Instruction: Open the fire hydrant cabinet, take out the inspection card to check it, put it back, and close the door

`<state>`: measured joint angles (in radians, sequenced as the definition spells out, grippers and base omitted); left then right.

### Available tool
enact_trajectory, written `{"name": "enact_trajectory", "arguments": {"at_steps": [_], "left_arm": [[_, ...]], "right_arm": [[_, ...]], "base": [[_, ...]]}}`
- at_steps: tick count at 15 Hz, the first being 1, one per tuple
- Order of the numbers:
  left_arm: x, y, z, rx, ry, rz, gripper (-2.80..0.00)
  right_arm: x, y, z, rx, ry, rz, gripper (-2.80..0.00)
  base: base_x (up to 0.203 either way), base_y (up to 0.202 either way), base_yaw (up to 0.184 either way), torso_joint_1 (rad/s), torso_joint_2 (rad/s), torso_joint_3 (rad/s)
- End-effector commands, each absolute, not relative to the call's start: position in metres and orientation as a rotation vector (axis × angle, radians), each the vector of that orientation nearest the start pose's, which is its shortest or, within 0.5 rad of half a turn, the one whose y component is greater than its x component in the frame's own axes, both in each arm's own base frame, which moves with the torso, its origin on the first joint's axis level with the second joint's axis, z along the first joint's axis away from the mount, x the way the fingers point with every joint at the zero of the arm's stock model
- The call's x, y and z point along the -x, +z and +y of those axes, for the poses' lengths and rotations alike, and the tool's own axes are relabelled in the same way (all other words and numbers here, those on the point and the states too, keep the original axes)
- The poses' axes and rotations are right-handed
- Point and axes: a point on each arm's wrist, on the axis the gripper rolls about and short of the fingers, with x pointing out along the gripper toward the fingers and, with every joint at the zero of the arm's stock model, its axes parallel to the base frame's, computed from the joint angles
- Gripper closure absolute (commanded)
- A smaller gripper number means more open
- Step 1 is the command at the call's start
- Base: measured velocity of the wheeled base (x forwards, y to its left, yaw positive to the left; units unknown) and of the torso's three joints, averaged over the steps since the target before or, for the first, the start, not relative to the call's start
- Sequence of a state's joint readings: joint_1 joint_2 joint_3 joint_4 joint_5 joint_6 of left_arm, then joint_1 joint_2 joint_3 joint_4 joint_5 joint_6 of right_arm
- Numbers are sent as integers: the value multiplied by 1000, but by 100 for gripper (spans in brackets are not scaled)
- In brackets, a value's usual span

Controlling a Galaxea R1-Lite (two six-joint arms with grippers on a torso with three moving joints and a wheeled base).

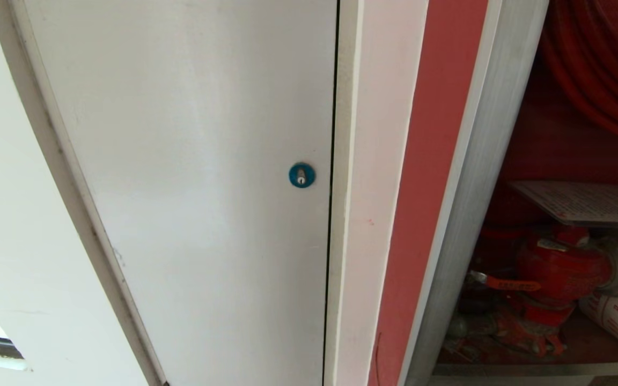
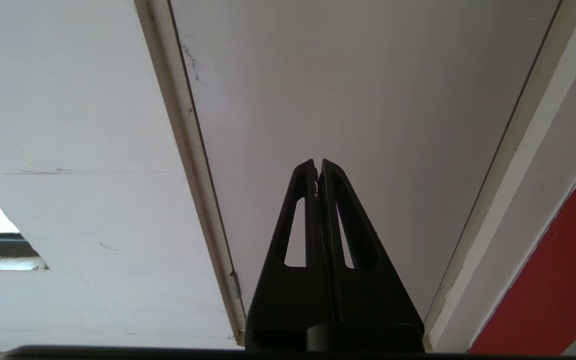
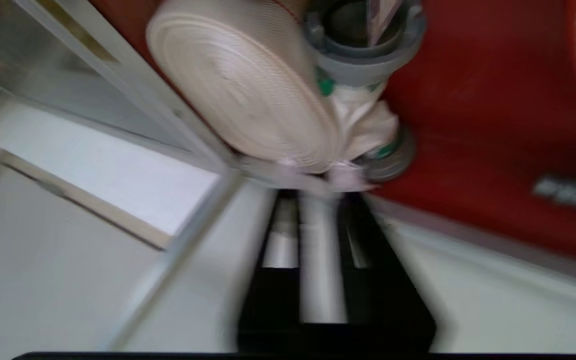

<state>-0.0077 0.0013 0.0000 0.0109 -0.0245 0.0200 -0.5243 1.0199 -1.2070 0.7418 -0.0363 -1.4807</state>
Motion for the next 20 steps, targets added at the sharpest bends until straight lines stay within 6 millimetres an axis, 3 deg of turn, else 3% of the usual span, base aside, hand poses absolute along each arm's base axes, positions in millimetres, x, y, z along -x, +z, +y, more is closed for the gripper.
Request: {"name": "enact_trajectory", "arguments": {"at_steps": [1,9,13,20], "left_arm": [[23,74,0,-20,-32,12,0],[23,74,0,-20,-32,12,0],[23,74,0,-20,-32,12,0],[23,74,0,-20,-32,12,0]], "right_arm": [[-80,308,-49,1293,-20,827,-280],[-123,300,-72,1348,124,780,-280],[-161,296,-82,1397,137,686,-280],[-197,285,-77,1410,202,622,-280]], "base": [[0,0,0,0,0,0],[0,0,0,0,0,0],[0,0,0,0,0,0],[0,0,0,0,0,0]]}}
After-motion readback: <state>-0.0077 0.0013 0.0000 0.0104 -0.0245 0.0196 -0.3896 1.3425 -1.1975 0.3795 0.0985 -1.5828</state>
